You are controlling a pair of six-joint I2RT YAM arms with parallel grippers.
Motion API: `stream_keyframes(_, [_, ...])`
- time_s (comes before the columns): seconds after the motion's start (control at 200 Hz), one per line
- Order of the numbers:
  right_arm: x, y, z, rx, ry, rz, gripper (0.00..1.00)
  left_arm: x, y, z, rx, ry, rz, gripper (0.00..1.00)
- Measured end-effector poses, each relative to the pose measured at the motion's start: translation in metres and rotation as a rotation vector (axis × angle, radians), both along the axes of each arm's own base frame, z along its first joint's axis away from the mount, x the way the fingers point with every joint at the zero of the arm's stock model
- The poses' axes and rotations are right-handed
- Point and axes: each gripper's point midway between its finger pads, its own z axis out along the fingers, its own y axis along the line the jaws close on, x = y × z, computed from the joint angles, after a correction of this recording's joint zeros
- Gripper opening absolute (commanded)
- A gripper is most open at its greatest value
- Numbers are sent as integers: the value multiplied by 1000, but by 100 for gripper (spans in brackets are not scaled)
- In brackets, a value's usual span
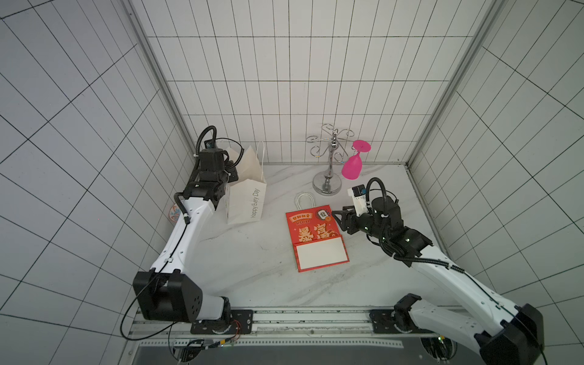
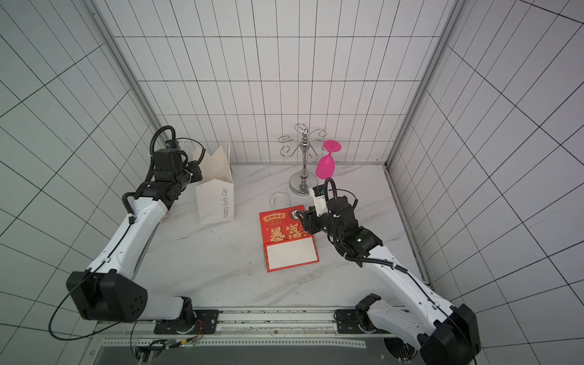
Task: Put away the paper bag
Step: Adjust the paper bag at the center of the board.
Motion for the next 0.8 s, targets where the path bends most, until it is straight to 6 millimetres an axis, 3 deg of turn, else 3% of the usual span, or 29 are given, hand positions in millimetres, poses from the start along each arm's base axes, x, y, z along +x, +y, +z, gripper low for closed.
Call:
stream_keyframes(0.325, [-1,-2,-1,-16,-3,1,58,-25,-7,-27,-218,4,103,0])
stream_keyframes(0.605, [-7,5,-3,-42,-20,49,58,-64,-37,-15,-412,-99,290,0])
stream_keyframes(0.8, [-14,12,-5,-56,-31,88,58,-86,-49,-25,-506,-122,430,0])
